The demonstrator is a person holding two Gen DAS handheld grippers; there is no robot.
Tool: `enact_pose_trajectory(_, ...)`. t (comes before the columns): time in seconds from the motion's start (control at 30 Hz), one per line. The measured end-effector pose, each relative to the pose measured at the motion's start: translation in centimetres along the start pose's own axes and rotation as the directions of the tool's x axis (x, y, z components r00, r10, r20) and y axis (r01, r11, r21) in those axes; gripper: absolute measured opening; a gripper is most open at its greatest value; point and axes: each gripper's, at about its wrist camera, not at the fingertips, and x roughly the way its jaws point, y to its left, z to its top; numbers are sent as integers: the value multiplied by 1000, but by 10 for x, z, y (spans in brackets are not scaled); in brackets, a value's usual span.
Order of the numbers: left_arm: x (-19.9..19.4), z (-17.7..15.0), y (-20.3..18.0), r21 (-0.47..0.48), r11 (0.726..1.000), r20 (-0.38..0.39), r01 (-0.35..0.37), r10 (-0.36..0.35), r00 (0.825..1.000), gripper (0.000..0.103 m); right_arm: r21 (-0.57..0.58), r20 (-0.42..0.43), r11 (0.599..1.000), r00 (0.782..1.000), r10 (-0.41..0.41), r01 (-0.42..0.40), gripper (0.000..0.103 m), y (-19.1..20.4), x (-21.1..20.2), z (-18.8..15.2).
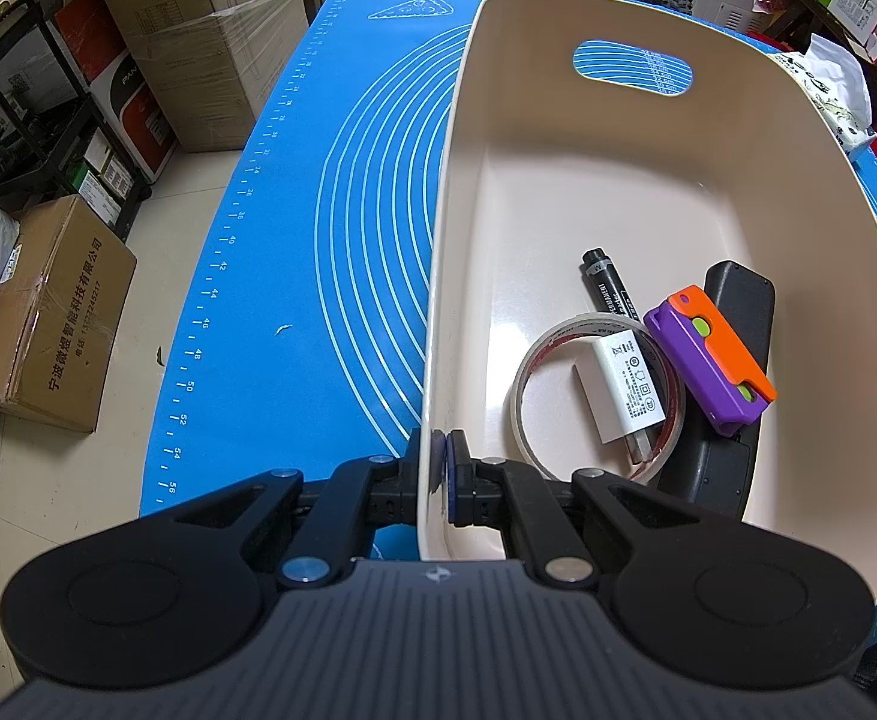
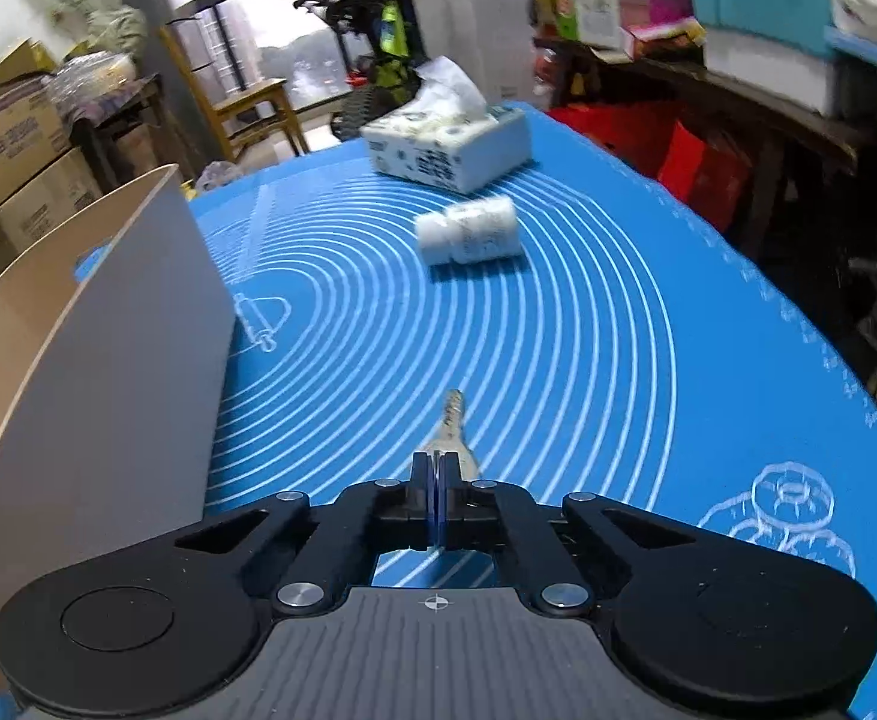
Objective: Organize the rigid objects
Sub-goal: 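Carry the silver key into the basket and open the right tool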
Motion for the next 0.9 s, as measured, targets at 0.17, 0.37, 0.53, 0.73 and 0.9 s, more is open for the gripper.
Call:
enact_pose_trajectory(0.17,0,0,0,0,1000,0,0,0,1000,7,-56,42,998,999,13,-11,13,6,-11,8)
enact_pose_trajectory(0.37,0,0,0,-1,1000,0,0,0,1000,7,-62,115,998,993,27,-20,13,6,-31,33)
enact_pose_trajectory(0.53,0,0,0,0,1000,0,-1,1,1000,7,-44,169,998,984,58,-51,13,8,-49,54)
enact_pose_trajectory(0.73,-1,0,0,0,1000,0,-1,1,1000,7,-94,216,989,967,134,-116,13,30,-66,76)
enact_pose_trajectory(0.9,-1,0,1,1,1000,0,-1,1,1000,7,-166,233,970,949,214,-178,13,61,-74,86)
